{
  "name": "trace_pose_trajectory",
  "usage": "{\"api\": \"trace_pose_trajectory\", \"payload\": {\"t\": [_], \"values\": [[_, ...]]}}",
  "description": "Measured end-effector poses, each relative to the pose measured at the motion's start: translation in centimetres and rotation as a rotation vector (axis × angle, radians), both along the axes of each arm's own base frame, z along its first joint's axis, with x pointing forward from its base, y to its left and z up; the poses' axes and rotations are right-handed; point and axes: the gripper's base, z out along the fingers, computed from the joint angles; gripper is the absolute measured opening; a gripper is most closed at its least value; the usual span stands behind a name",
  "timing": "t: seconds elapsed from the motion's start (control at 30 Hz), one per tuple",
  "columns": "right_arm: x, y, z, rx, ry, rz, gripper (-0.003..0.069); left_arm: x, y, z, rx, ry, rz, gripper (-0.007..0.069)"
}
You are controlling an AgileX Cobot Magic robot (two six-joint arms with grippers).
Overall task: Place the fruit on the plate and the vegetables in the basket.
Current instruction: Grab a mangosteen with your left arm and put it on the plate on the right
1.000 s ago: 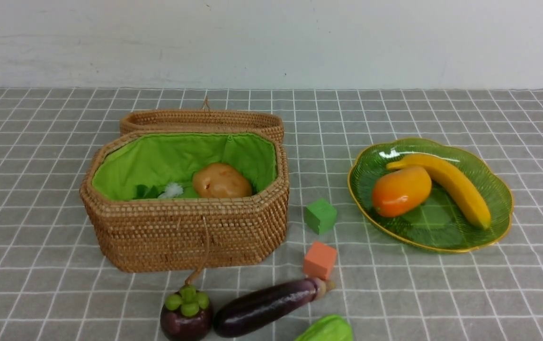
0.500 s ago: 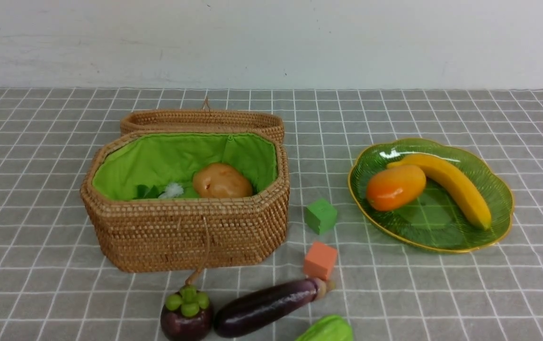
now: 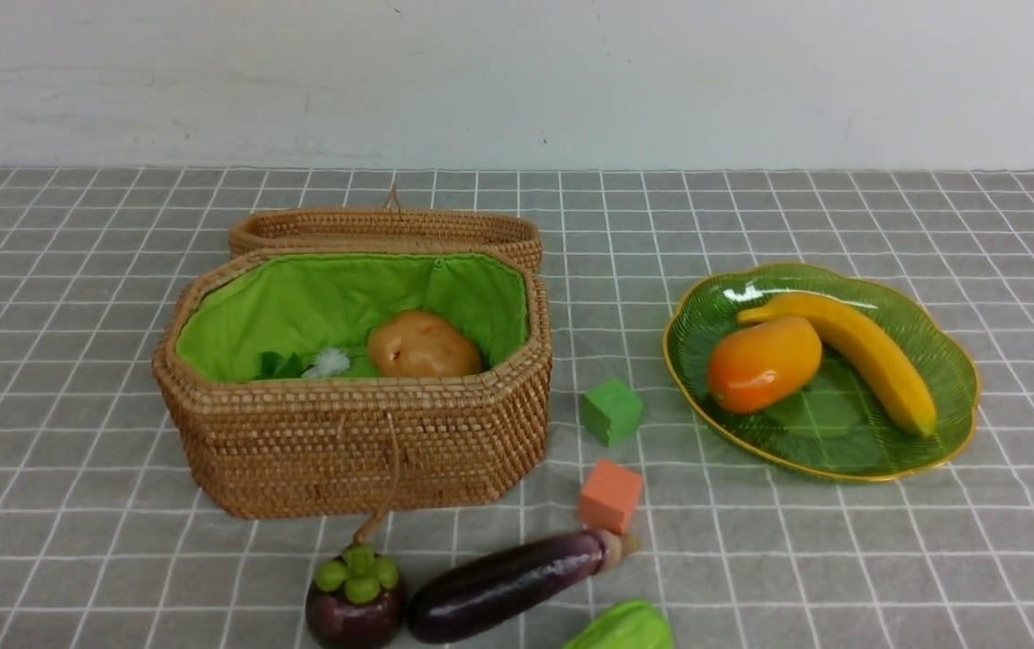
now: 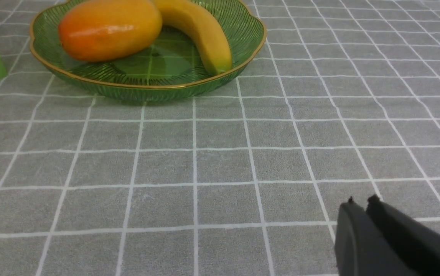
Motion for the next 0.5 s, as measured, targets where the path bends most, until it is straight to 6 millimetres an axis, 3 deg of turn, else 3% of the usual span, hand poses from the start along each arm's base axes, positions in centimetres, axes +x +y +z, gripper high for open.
{"api": "trace_pose_trajectory", "payload": {"t": [0.1,0.13,0.27,0.4,0.5], "values": [[0.0,0.0,0.0,0.000,0.000,0.000,0.0052,0.0,-0.1,0.8,-0.094,-0.089,-0.002,0.0239],[0.0,0.0,0.0,0.000,0.000,0.000,0.0053,0.0,0.0,1.6,-0.273,-0.159,0.000,0.0239],[0.0,0.0,0.0,0.000,0.000,0.000,0.0053,-0.2,0.4,2.9,-0.509,-0.302,0.006,0.0239],[0.0,0.0,0.0,0.000,0.000,0.000,0.0058,-1.0,0.8,6.1,-0.604,-0.482,-0.010,0.0239],[0.0,0.0,0.0,0.000,0.000,0.000,0.0061,-2.3,0.7,10.2,-0.582,-0.561,-0.044,0.0239]]}}
